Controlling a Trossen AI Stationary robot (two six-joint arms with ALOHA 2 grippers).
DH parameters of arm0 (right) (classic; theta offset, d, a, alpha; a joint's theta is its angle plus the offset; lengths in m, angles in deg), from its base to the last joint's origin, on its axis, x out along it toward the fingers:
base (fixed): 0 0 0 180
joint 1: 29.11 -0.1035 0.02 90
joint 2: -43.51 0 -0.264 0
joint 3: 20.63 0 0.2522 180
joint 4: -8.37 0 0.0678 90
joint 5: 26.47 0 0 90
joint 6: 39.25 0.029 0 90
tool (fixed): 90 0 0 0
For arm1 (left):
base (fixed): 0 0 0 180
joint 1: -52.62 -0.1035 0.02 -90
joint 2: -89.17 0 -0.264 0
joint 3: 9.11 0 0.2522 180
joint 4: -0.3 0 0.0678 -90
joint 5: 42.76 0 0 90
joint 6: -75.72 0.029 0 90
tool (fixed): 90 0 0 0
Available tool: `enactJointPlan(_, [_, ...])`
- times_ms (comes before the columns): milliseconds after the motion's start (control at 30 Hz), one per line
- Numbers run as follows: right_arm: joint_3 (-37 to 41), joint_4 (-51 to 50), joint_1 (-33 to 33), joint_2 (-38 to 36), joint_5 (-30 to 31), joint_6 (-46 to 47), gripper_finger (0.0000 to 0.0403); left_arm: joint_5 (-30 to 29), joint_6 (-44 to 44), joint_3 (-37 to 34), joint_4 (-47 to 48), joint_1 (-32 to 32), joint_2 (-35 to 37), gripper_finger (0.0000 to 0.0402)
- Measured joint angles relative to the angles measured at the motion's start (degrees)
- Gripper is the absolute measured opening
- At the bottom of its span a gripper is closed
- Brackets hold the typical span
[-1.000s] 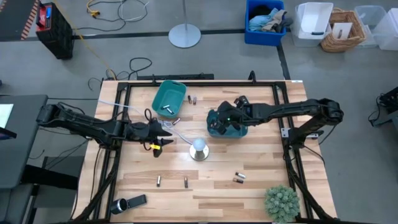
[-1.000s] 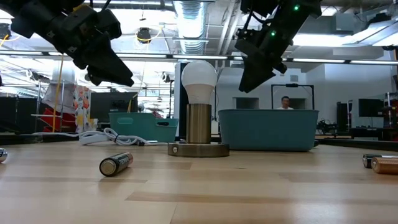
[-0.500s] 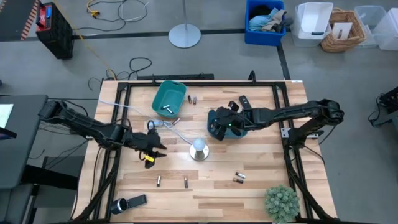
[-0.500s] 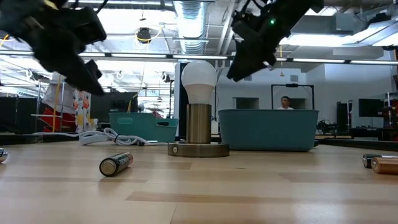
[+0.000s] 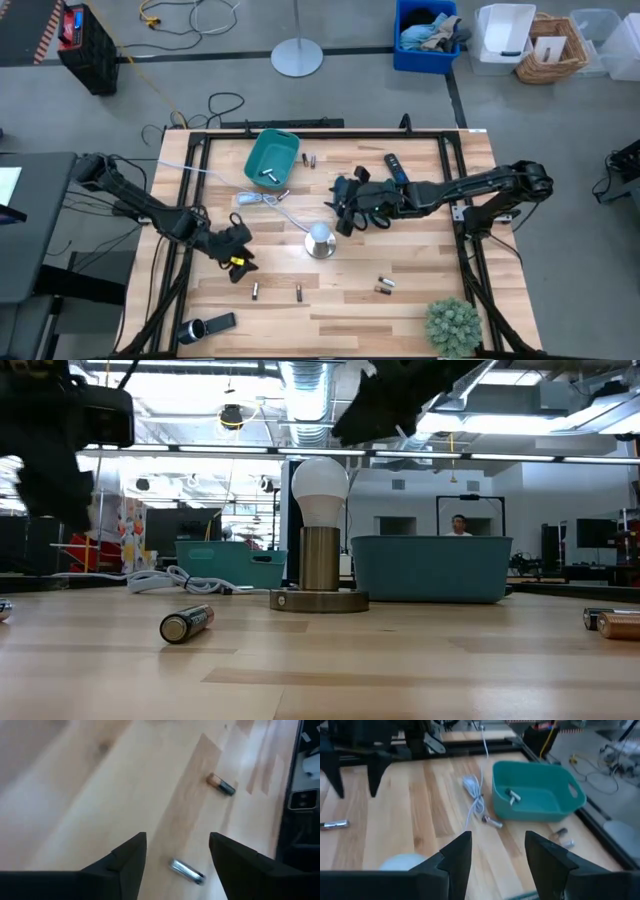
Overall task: Sort batteries
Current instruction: Put the silver battery into the green bin
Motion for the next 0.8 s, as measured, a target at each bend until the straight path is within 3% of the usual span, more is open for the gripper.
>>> enactJointPlan(333, [0.0, 5.0, -1.8, 0.4, 0.0, -4.7, 0.0198, 1.7, -19.3, 11.4, 13.1, 4.6, -15.7, 0.0219])
enactJointPlan(600, [0.0, 6.0, -2.0, 0.4, 0.0, -5.9, 0.0198, 2.8, -24.1, 24.7, 20.7, 5.5, -29.0, 0.0219])
enactJointPlan(800, [0.0, 4.3, -4.0, 0.4, 0.0, -5.4, 0.0198, 4.8, -27.9, 30.6, 26.3, 6.2, -35.7, 0.0219])
